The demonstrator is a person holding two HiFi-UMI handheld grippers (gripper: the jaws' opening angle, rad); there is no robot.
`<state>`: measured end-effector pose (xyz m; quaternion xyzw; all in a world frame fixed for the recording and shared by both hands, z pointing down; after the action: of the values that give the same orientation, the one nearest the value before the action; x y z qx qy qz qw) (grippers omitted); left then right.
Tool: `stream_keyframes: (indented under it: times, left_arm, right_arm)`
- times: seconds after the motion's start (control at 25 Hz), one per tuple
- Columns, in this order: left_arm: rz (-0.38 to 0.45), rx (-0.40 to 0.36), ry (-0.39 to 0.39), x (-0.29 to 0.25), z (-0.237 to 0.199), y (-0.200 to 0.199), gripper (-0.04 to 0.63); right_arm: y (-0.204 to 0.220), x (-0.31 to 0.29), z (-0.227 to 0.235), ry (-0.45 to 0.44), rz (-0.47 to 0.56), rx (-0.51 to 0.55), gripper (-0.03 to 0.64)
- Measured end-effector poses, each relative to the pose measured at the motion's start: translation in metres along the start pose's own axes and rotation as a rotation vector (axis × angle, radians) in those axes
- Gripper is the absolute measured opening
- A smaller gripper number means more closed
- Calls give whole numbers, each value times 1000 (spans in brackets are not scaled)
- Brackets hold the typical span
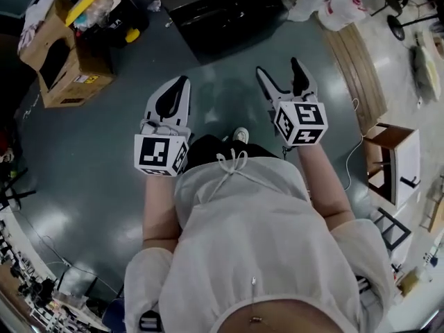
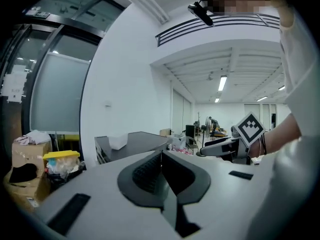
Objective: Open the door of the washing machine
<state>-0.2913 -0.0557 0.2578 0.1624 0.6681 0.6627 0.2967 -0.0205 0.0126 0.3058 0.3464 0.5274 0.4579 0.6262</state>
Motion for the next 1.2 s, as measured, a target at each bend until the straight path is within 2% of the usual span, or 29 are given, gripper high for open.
stream_keyframes:
  times: [0.2, 0.4, 0.72, 0.84, 0.96, 1.08, 1.2]
  left_arm:
    - [-50, 8, -3, -38, -32, 24, 23]
    - [-84, 24, 38, -81, -85, 57, 23]
    - [-151, 27, 121, -142, -159, 128, 23]
    - [-200, 63, 118, -153, -184, 154, 23]
    - [-175, 71, 110, -163, -209, 175, 23]
    - [-237, 122, 116, -168, -226, 193, 23]
    - [-257, 135, 115, -171, -239, 209, 23]
  right_arm:
    - [15, -66, 5, -19, -114, -26, 393]
    - [40, -147, -4, 2, -236, -71, 393]
    - [106, -276, -19, 79, -450, -208, 391]
    - [133, -315, -27, 111, -531, -235, 382]
    - [155, -350, -30, 160, -589, -262, 376]
    - [179, -381, -29, 217, -641, -292, 365]
    - [199, -404, -26, 283, -695, -314, 358]
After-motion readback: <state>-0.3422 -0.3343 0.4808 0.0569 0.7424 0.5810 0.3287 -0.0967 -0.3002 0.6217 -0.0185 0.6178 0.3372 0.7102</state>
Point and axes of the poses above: the fingertips, and each gripper's own axes: x backward along the fingers, z to its right, y out of its underside, the point moved 8 cm from there along x, backward along the fingers, and after that the axes turned 5 degrees about -x, right-handed, at the moved point
